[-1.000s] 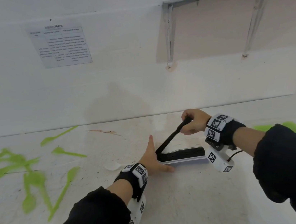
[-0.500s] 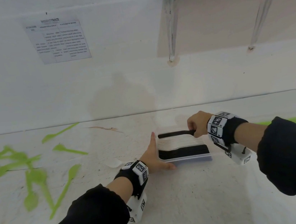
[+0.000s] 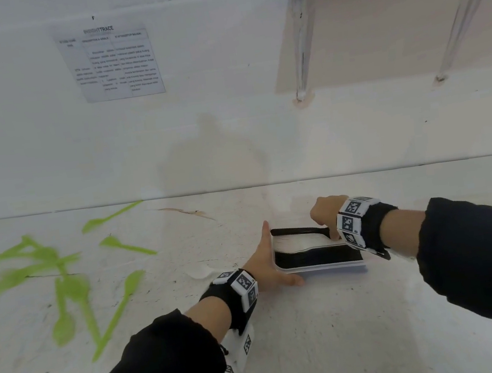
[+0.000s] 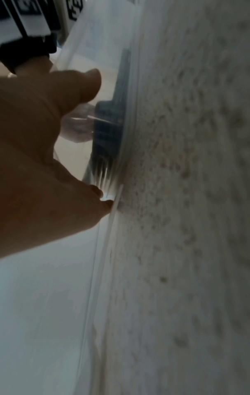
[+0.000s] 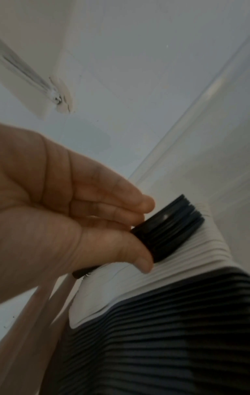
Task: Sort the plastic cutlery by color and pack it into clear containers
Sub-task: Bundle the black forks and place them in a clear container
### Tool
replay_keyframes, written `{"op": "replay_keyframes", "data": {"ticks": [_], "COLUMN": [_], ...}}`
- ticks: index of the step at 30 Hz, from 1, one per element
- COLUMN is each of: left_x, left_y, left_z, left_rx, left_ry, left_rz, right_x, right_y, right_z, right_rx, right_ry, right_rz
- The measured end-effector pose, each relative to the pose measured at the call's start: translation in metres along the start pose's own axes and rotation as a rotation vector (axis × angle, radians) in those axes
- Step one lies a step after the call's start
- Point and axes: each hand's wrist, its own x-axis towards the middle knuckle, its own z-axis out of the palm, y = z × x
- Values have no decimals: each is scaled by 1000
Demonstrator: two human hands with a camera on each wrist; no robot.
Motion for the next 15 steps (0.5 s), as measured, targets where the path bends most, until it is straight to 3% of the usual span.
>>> {"op": "replay_keyframes", "data": {"ticks": [5,15], "left_x": [1,-2], "left_y": [-1,2], "left_z": [-1,-1], "left_rx": [-5,8], "left_ry": [-3,-1], "left_rz": [-2,2], "right_x": [-6,-14], "right_y": [5,14], "right_z": [-1,6], "right_rx": [30,150], "right_ry": [-53,22], "right_rz": [11,36]}}
